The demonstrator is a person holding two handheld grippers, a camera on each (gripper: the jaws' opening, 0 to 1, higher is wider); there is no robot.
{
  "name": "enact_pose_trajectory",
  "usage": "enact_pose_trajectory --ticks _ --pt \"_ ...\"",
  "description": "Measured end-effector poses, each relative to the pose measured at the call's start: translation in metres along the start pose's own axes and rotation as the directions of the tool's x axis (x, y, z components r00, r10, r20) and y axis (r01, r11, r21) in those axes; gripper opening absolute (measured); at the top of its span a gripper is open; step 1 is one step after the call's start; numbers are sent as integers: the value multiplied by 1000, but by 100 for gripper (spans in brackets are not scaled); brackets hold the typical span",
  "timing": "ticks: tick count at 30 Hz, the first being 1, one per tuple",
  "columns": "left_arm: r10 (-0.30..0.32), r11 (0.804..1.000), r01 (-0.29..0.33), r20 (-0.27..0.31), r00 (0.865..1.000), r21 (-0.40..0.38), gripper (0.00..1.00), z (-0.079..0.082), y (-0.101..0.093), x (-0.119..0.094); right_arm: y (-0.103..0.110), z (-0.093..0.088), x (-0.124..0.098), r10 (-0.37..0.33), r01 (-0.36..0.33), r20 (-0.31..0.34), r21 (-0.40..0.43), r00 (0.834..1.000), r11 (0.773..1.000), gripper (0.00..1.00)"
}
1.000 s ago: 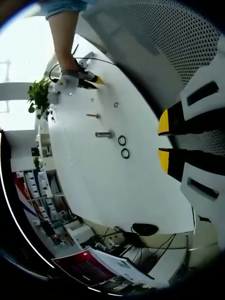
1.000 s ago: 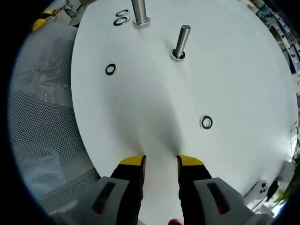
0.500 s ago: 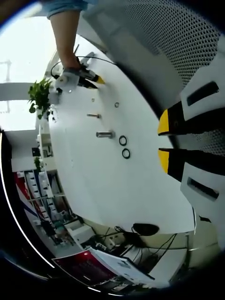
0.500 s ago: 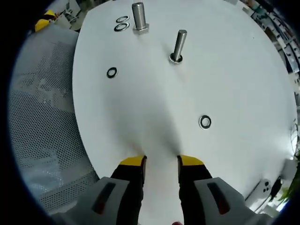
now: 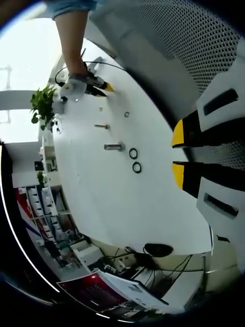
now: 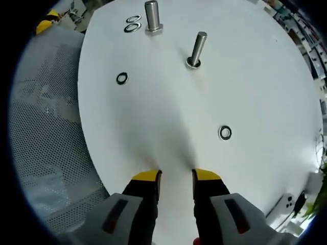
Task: Place the washer onto the threaded stud by aligning its center hole with the stud, sliding it down to the base, and recovering from edge contact or off-axis alignment until the washer reaches the visible bottom stop.
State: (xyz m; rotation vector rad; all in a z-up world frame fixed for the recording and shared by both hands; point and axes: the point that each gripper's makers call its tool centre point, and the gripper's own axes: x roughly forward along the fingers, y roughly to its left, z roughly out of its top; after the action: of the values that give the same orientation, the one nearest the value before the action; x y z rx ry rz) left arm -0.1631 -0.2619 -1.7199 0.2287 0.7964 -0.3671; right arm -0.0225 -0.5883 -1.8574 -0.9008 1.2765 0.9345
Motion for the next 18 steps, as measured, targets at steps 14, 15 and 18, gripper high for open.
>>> enact_pose_trajectory --ticks 14,15,18 --pt "2 1000 -2 0 1000 1 8 0 0 -1 0 -1 -1 10 -11 61 14 998 1000 26" --pt "2 1000 -2 -1 1000 1 8 0 0 -1 0 -1 -1 10 -11 68 14 998 1000 26" --pt "0 1000 0 -2 1000 2 8 0 0 0 2 -1 -1 5 -6 83 13 997 1000 26"
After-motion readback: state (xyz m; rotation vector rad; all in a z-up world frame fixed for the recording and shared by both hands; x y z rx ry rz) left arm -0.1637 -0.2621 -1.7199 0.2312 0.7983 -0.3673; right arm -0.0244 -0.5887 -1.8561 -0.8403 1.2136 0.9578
